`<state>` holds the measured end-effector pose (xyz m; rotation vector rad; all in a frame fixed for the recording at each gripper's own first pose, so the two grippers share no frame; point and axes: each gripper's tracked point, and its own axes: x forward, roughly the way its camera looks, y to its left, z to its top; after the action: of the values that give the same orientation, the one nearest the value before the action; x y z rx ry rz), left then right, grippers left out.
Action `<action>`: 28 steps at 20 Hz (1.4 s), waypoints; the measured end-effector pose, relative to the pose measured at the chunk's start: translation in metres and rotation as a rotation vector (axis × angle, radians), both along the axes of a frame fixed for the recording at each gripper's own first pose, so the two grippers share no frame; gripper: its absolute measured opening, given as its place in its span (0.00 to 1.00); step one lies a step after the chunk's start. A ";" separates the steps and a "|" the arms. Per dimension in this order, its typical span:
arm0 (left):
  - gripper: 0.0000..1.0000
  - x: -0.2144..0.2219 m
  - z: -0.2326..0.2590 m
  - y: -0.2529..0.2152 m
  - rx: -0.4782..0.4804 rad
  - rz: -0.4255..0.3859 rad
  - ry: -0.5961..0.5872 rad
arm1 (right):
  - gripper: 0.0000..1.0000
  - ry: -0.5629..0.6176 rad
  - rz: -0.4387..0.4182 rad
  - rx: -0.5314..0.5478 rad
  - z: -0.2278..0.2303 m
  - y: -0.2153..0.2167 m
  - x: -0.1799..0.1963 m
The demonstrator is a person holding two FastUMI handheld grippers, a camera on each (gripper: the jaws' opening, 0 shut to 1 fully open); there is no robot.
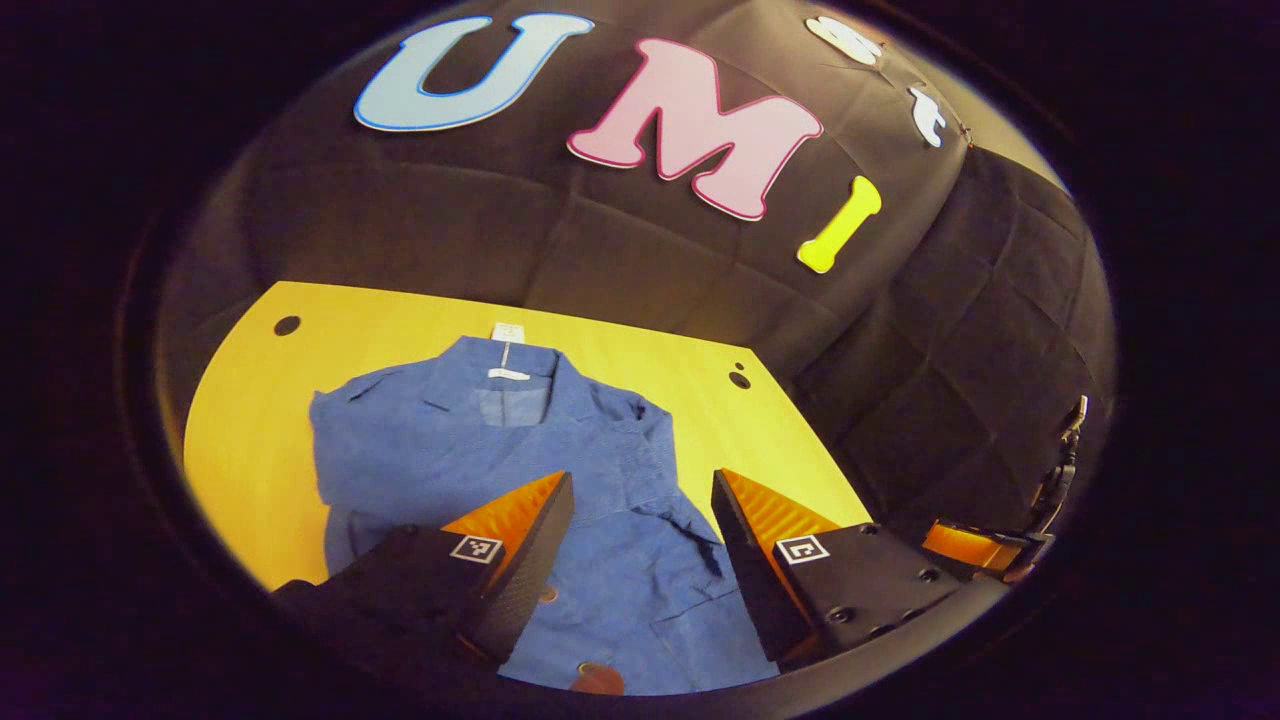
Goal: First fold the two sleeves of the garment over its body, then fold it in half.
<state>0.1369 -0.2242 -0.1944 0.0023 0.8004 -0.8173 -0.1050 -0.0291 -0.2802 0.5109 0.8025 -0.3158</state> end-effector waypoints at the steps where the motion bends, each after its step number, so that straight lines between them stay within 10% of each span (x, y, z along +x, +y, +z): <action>1: 0.82 -0.006 0.001 0.025 0.015 0.030 -0.010 | 0.97 0.005 0.013 0.003 -0.001 0.006 0.000; 13: 0.82 -0.093 -0.080 0.248 0.171 0.368 0.206 | 0.98 0.249 0.242 0.129 -0.067 0.116 -0.043; 28: 0.82 -0.148 -0.148 0.302 0.438 0.376 0.510 | 0.98 0.634 0.327 0.139 -0.136 0.134 -0.115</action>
<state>-0.0113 0.0776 -0.3423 0.0326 1.4016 -0.2702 -0.2204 0.1048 -0.4166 0.4001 1.5122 -0.1137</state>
